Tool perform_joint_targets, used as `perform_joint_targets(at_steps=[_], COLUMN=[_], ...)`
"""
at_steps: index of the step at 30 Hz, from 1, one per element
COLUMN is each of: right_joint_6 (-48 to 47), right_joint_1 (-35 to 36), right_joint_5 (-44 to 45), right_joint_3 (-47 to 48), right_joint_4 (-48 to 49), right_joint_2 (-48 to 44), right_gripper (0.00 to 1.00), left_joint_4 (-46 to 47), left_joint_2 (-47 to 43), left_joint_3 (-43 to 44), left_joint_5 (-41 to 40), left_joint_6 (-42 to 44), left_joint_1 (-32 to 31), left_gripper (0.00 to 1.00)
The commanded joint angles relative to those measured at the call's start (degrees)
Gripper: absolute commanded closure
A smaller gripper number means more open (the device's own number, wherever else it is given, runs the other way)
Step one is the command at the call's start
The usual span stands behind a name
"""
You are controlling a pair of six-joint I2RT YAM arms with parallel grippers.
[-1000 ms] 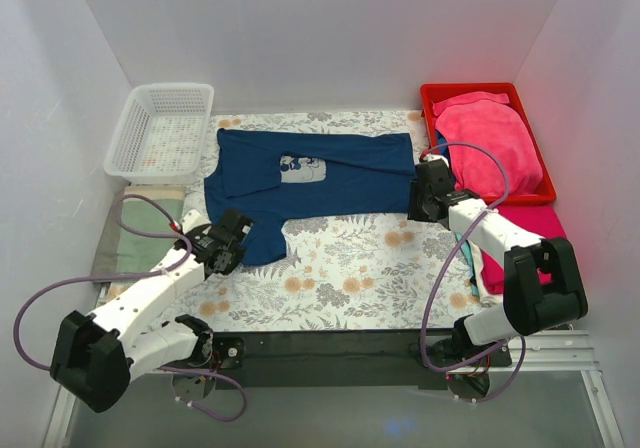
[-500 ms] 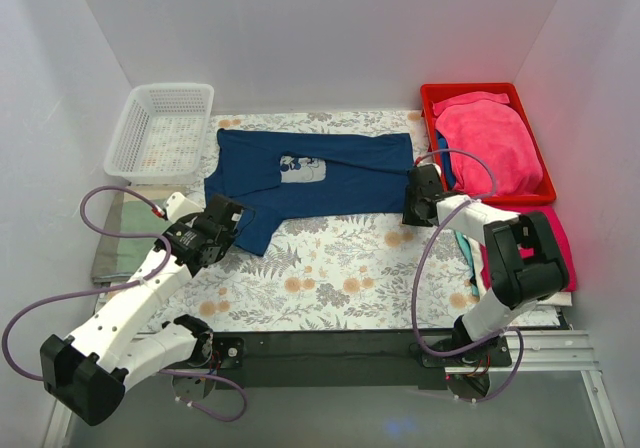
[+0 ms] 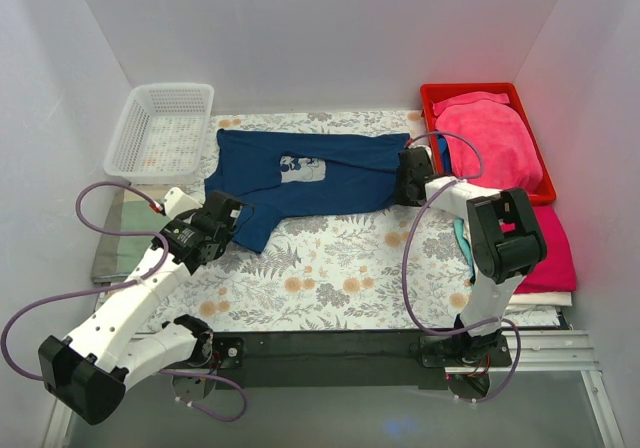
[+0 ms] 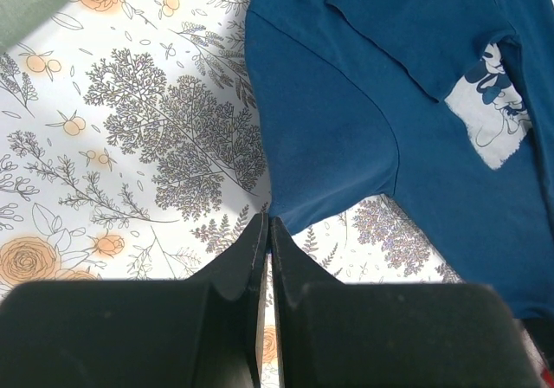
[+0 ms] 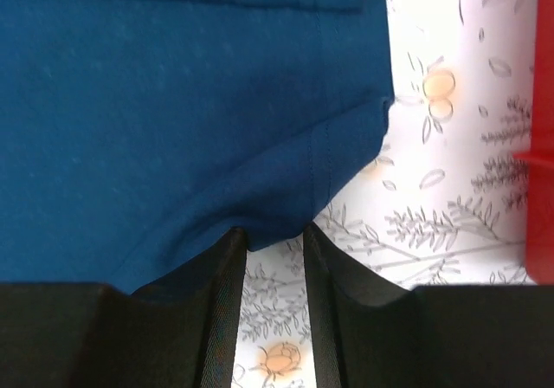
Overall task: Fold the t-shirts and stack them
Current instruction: Grap the side of the flattened tshirt closest away from the robot with both arms
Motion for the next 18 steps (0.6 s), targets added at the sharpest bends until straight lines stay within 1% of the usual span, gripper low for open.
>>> perform_joint_targets(at_steps=[1, 9, 13, 14, 18], right_joint_6=[-1.26, -4.69, -6.53, -6.89, -7.59], right_joint_1=[0.18, 0.09, 0.18, 0.18, 0.09], right_joint_5=[0.75, 1.54, 1.01, 1.01, 2.59], right_joint_3=[4.58, 14.51, 19.26, 21.88, 25.68], right_joint_4=[0.68, -0.02, -0.20, -1.16, -3.27], right_joint_2=[0.97, 5.45, 9.40, 10.37, 13.10], right_gripper=[0.62, 0.62, 0.61, 0.61, 0.61], left_joint_4=[-0.33, 0.99, 2.39, 2.74, 4.59], left_joint_2=[-0.03, 1.73, 2.87, 3.05, 5.24], left_joint_3=[1.36, 0.48, -0.04, -0.13, -0.40], left_joint_5=[-2.43, -1.99, -1.55, -1.46, -0.41], left_joint_6=[0.67, 1.64, 2.34, 2.52, 3.31], left_joint_1=[-0.26, -0.26, -0.26, -0.26, -0.26], left_gripper=[1.00, 1.00, 1.00, 1.00, 1.00])
